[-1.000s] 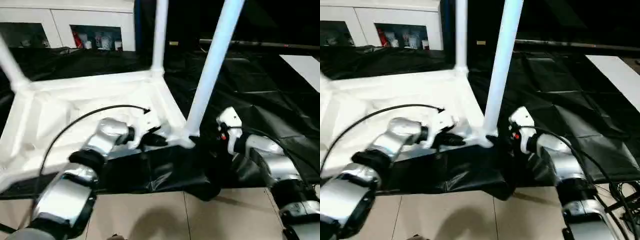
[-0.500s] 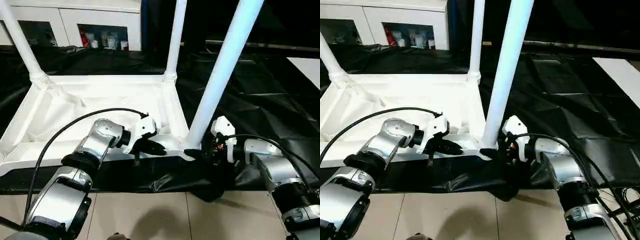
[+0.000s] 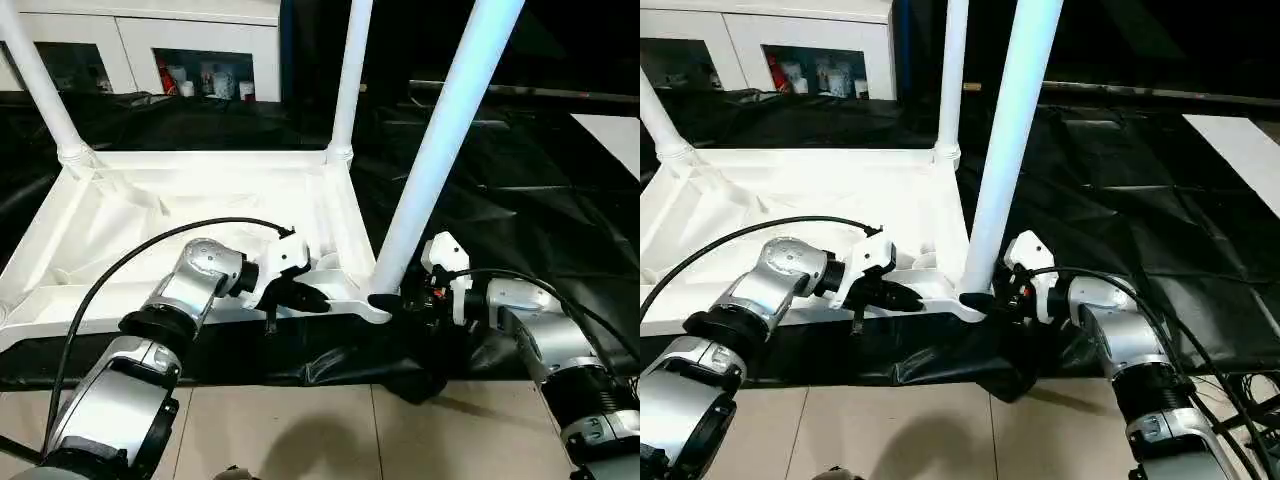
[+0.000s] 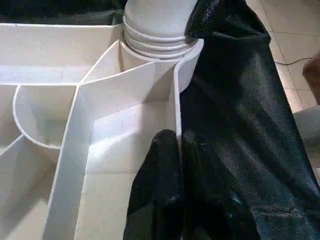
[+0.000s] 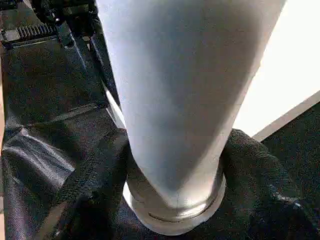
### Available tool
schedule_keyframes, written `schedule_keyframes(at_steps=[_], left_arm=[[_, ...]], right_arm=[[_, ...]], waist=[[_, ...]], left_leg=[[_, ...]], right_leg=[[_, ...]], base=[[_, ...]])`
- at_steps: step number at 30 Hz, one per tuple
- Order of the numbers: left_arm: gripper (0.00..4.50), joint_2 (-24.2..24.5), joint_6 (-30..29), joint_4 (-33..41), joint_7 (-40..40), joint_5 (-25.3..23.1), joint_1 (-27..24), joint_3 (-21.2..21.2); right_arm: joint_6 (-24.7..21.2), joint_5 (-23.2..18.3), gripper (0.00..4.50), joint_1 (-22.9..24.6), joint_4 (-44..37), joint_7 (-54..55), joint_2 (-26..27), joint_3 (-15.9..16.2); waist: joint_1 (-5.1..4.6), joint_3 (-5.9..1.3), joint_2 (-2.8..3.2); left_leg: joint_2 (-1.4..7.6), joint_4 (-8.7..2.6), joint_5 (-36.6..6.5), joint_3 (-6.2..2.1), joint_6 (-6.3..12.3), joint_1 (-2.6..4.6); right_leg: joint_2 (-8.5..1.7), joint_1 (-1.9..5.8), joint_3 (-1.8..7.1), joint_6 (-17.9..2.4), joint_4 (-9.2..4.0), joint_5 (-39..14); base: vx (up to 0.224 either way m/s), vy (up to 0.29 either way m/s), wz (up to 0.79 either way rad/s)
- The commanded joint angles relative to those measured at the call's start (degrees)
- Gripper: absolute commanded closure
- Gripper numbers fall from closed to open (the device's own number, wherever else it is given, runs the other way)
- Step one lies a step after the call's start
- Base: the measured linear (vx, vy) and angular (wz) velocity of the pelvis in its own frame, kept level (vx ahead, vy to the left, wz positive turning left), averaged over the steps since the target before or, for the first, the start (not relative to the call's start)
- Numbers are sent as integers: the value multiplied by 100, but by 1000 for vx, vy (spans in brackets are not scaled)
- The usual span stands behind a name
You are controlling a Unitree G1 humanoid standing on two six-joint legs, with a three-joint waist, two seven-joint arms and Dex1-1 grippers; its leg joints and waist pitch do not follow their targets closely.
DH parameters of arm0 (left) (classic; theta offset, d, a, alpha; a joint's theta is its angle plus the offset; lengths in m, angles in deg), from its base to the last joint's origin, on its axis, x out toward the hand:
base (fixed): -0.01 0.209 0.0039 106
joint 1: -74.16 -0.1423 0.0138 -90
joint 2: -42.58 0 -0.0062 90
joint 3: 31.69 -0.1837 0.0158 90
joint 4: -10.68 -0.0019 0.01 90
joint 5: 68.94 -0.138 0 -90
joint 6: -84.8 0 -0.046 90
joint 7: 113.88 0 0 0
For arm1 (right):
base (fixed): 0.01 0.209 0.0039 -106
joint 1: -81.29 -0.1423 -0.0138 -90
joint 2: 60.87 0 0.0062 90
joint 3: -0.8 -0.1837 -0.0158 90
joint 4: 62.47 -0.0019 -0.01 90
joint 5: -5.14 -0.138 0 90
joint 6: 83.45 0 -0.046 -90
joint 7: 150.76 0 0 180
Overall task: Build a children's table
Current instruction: Rotate leg to tighten
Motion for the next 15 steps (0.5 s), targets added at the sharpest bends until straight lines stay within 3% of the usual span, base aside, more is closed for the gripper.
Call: schedule_keyframes(at_steps=[1, 5, 8, 9, 11, 12, 13, 14, 15], left_arm=[[450, -101, -16, -19, -65, 108, -117, -27], [450, -299, -1, -216, 622, -38, -67, 0], [450, -478, -32, -397, 1223, -143, 12, 30], [450, -559, -57, -462, 1457, -171, 45, 49], [450, -589, -91, -479, 1538, -180, 57, 54], [450, -927, -395, -672, 2432, -241, 209, 141], [450, -1138, -538, -776, 2876, -241, 304, 202], [450, -1310, -651, -849, 3175, -236, 380, 241], [450, -1389, -693, -879, 3288, -228, 414, 257]], right_arm=[[4, 140, 202, 104, 135, 50, 60, 125], [16, 130, 202, 182, 575, 829, 375, -153], [-49, 162, 202, 120, 869, 1500, 615, -321], [-74, 178, 203, 83, 978, 1768, 710, -380], [-84, 189, 203, 67, 1009, 1880, 748, -398], [-255, 255, 203, -114, 1250, 3073, 1136, -623], [-396, 239, 203, -238, 1375, 3697, 1366, -771], [-499, 216, 203, -345, 1462, 4152, 1547, -883], [-542, 200, 203, -396, 1495, 4318, 1626, -929]], waist=[[-4, -302, -46], [-33, -292, -13], [-81, -268, -15], [-138, -243, -14], [-156, -239, -25], [-162, -223, -12], [-218, -192, 10], [-231, -189, -5], [-261, -216, -35]], left_leg=[[204, -356, -1110, -76, 291, 72], [206, -374, -1275, -84, 229, 85], [194, -412, -1618, -115, 76, 118], [188, -434, -1822, -129, -1, 127], [181, -441, -1929, -149, -11, 130], [189, -449, -2047, -153, -6, 147], [182, -459, -2285, -161, -148, 197], [173, -461, -2403, -188, -202, 231], [148, -448, -2393, -214, -230, 216]], right_leg=[[-385, 252, 212, -1338, -401, -853], [-393, 226, 217, -1329, -423, -1022], [-413, 216, 217, -1151, -515, -1770], [-408, 186, 218, -1045, -564, -2151], [-413, 192, 210, -966, -586, -2407], [-418, 169, 217, -901, -619, -2595], [-395, 101, 214, -869, -618, -2901], [-408, 99, 188, -794, -652, -3193], [-432, 134, 168, -674, -678, -3449]], base=[[0, 0, 0], [0, 0, 0], [0, 0, 0], [0, 0, 0], [0, 0, 0], [0, 0, 0], [0, 0, 0], [0, 0, 0], [0, 0, 0]])
